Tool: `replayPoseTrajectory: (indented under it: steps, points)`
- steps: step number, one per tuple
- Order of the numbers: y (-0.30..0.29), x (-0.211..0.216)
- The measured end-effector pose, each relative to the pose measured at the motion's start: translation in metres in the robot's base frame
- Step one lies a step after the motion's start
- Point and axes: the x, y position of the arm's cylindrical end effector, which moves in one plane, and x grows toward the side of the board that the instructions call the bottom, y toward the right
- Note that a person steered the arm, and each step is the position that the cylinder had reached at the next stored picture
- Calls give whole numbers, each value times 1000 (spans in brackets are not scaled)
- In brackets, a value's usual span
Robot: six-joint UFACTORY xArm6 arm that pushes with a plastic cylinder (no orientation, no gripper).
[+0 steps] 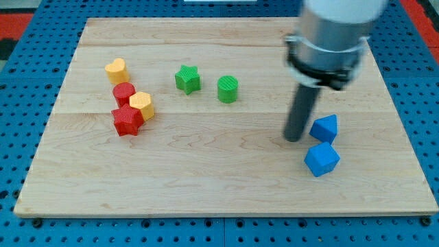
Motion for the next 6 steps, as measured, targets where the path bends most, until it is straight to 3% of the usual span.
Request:
replayPoseTrajectory:
  steps: [1, 2, 3, 5, 6]
  points:
    - [-43, 2]
    - [18, 63]
    - [96, 50]
    - [20, 55]
    - [120, 84]
